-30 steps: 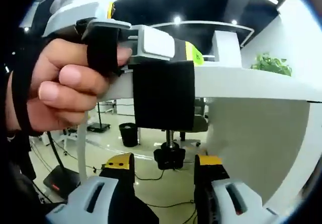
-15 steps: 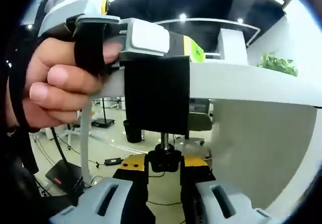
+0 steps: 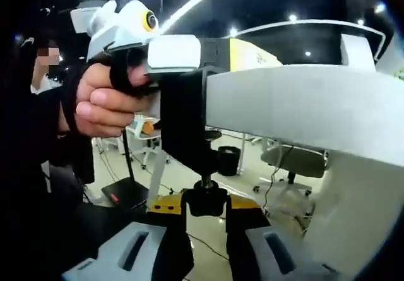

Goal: Clamp the fixed fixture on the desktop, loosen the retaining clip, secure it to the edge of the desk, and tighten the retaining clip.

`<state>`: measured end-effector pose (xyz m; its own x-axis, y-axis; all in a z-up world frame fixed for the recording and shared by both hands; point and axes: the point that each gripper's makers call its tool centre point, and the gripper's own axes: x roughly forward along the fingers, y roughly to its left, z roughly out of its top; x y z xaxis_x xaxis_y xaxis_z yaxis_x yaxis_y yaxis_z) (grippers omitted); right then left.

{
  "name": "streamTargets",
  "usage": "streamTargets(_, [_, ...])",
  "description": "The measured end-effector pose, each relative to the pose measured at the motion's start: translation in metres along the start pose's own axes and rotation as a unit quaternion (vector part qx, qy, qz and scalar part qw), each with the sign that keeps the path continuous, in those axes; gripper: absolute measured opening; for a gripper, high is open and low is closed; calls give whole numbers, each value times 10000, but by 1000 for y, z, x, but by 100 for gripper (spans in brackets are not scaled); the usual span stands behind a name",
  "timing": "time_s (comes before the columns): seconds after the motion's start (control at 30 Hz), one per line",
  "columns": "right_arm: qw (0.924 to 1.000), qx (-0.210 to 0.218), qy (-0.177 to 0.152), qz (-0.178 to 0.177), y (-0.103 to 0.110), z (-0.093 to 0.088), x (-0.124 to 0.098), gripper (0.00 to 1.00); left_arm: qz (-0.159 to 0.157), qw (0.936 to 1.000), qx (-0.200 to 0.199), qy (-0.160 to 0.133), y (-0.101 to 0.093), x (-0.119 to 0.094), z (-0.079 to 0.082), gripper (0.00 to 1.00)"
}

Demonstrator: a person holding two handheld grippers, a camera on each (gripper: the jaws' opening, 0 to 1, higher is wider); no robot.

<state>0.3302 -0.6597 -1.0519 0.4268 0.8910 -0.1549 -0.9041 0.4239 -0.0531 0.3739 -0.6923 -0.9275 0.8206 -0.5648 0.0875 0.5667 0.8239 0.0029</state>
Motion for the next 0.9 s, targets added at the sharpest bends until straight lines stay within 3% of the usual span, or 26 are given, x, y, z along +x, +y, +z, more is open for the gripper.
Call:
streamTargets(0.2, [9987,-84,-149,473,-2,0,2,22,-4,10000,-13,9,1,1,0,1])
streamTargets(0.4, [9977,-185,-317,563,4,1,2,23,-8,10000,-11,9,1,1,-1,1])
streamTargets(0.53, [9989,-326,-325,11,3,6,-3,27,-4,10000,-12,10,1,1,-1,1])
streamTargets(0.67, [9970,-167,-210,-732,-7,4,-9,47,14,10000,-19,11,1,1,-1,1])
streamTargets(0.73, [9914,-86,-180,-1292,-11,5,-15,49,33,10000,-30,13,1,1,-1,1])
streamTargets(0.83, [9745,217,-118,-2228,-13,1,-22,50,19,10000,-23,8,0,1,0,1])
streamTargets(0.9, [9682,293,-164,-2478,-9,2,-21,52,15,10000,3,-3,-1,1,0,1])
